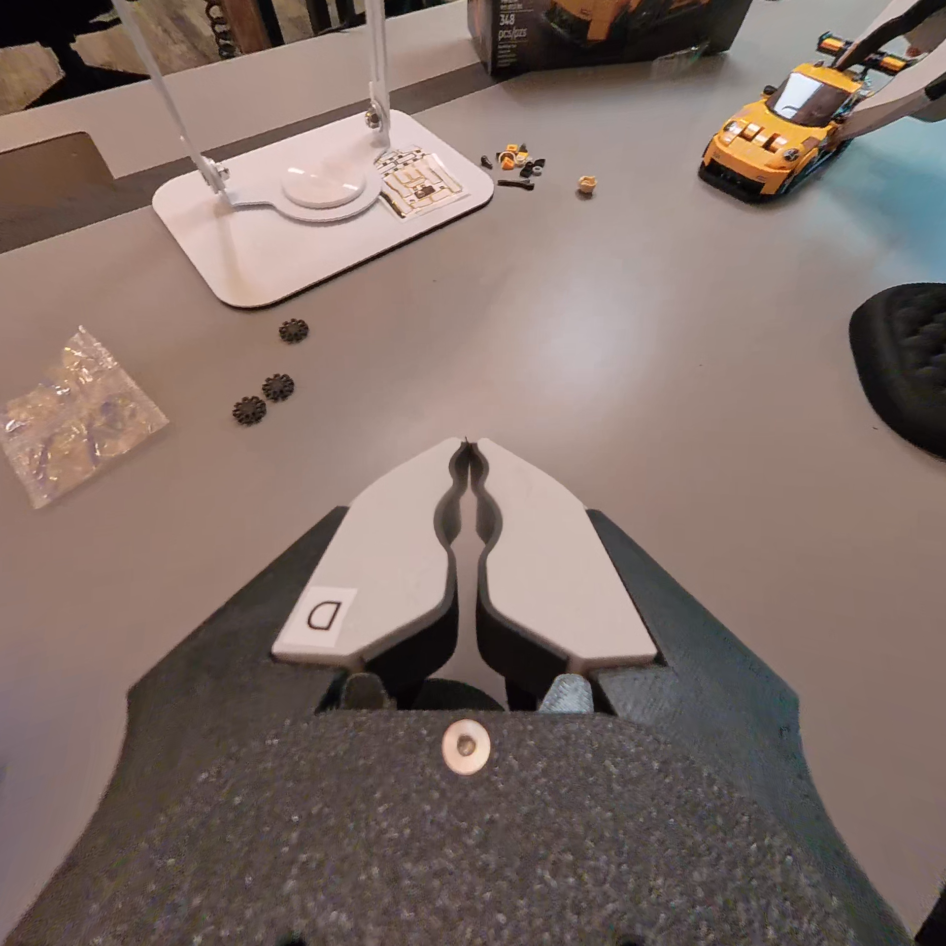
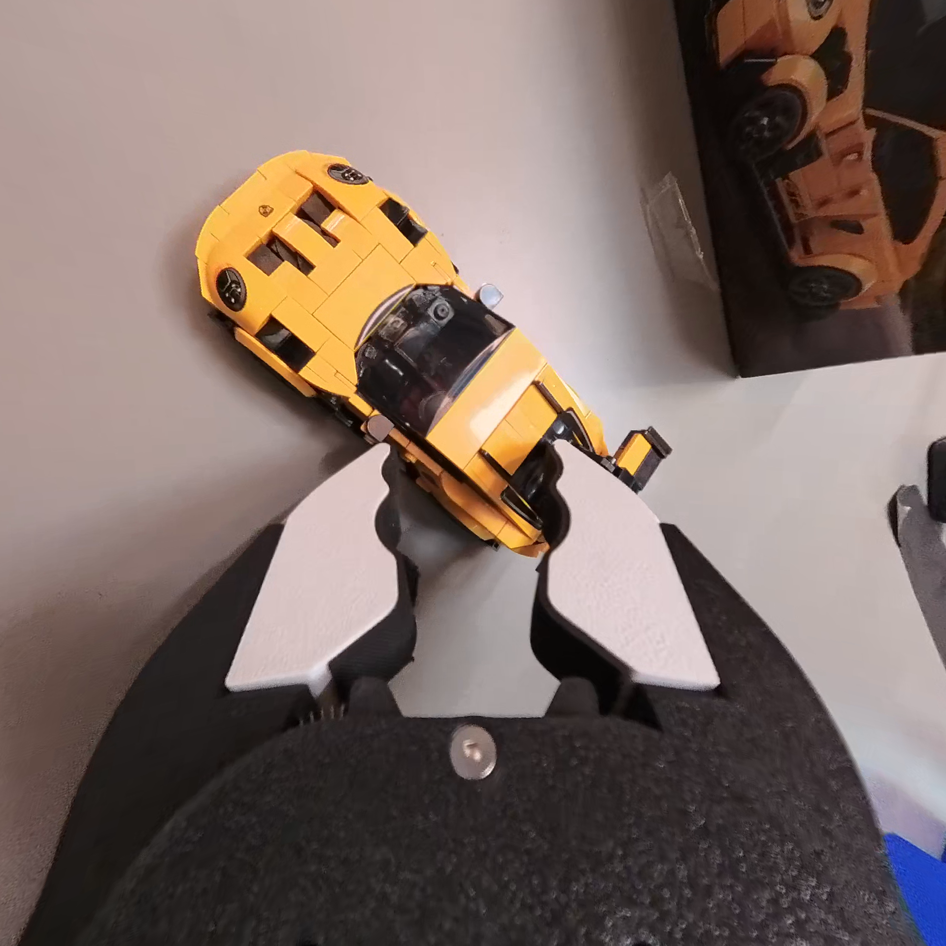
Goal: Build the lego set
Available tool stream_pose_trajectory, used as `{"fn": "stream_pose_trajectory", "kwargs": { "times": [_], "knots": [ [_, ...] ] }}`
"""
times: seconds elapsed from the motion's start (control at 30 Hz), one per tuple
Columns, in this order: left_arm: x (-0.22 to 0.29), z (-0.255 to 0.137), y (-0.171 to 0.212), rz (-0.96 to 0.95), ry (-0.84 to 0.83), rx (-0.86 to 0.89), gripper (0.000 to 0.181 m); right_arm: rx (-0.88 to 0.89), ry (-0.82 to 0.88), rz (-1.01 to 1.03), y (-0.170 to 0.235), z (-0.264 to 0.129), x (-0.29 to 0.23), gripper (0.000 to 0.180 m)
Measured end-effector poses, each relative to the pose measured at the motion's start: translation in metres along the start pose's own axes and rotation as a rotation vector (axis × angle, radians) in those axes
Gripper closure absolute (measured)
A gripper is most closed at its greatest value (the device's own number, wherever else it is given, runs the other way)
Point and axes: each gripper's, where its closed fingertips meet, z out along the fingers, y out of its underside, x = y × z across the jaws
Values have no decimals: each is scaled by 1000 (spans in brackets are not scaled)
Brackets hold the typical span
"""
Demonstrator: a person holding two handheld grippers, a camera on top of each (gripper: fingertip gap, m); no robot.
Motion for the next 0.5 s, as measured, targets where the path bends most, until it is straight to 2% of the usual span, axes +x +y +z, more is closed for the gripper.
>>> {"fn": "stream_pose_trajectory", "kwargs": {
  "times": [0.37,0.5],
  "knots": [
    [-4,4,11,6,-36,-16,181,-35,-6,-30,-10,1,-10,126],
    [-5,3,11,10,-42,-9,181,45,-88,-49,-47,1,-47,127]
  ]
}}
